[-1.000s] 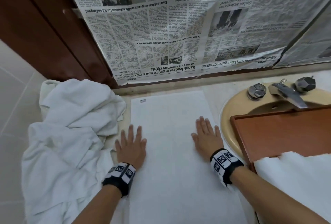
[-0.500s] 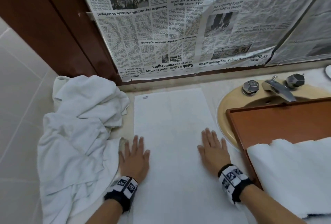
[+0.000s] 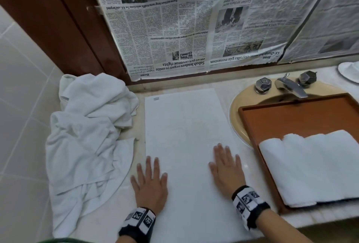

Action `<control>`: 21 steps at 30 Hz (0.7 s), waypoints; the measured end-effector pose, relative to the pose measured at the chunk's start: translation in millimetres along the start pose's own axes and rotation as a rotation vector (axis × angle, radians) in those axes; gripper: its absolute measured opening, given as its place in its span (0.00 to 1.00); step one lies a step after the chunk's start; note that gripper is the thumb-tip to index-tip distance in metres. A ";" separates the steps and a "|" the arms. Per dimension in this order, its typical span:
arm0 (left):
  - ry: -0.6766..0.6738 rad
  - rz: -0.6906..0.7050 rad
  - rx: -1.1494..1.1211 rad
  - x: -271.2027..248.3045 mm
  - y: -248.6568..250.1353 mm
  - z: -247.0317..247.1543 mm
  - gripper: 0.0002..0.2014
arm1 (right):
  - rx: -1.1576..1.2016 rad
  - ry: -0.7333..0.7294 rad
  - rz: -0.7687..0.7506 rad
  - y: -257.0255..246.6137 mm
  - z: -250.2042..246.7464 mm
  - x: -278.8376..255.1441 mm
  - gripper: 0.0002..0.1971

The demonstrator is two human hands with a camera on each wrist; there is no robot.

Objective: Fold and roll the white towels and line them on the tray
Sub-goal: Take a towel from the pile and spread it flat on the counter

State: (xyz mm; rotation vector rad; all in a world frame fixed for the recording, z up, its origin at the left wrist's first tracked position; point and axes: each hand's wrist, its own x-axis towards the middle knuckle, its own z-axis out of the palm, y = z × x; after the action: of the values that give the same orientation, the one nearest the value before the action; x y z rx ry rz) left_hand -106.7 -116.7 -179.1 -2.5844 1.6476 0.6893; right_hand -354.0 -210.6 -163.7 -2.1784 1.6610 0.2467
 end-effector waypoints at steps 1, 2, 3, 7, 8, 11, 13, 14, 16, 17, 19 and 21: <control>-0.012 0.043 0.004 -6.9 7.0 2.6 0.36 | -0.018 0.002 -0.073 -12.8 5.0 -10.0 0.37; -0.029 0.095 0.026 -13.9 14.2 4.6 0.34 | -0.050 -0.008 -0.137 -25.3 13.0 -19.8 0.34; -0.049 0.151 0.047 -20.1 19.6 9.1 0.32 | -0.067 -0.022 -0.178 -34.6 21.6 -28.6 0.32; -0.050 0.177 0.116 -34.1 4.1 19.8 0.29 | -0.031 -0.028 -0.127 -22.7 39.4 -52.8 0.30; -0.049 0.143 0.078 -34.9 -5.0 17.4 0.29 | -0.011 -0.030 -0.091 -11.0 38.9 -55.6 0.30; -0.025 0.064 0.054 -34.7 -30.9 8.5 0.32 | -0.016 -0.005 -0.038 23.5 30.3 -59.7 0.34; -0.037 -0.002 0.028 -33.9 -43.4 -1.7 0.31 | 0.014 0.003 0.044 41.2 20.6 -63.5 0.35; -0.041 -0.019 0.019 -32.8 -47.6 -6.9 0.30 | 0.022 0.021 0.080 46.6 15.4 -64.0 0.35; -0.033 -0.042 -0.002 -28.8 -48.8 -18.9 0.30 | 0.038 0.067 0.126 51.1 8.1 -65.2 0.34; -0.002 -0.041 -0.019 -24.2 -47.1 -24.5 0.30 | 0.069 0.112 0.144 52.0 6.1 -64.1 0.32; 0.078 -0.002 -0.082 -8.7 -37.8 -34.0 0.29 | 0.165 0.208 0.196 51.0 0.7 -57.1 0.29; 0.160 0.086 -0.213 15.1 -18.4 -43.9 0.27 | 0.239 0.271 0.230 46.0 -9.1 -45.8 0.24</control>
State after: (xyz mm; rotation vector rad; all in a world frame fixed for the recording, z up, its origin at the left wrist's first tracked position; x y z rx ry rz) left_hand -69.6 -131.5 -149.1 -2.7957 1.8350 0.7154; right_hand -411.7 -183.9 -147.7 -1.9091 1.9769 -0.1875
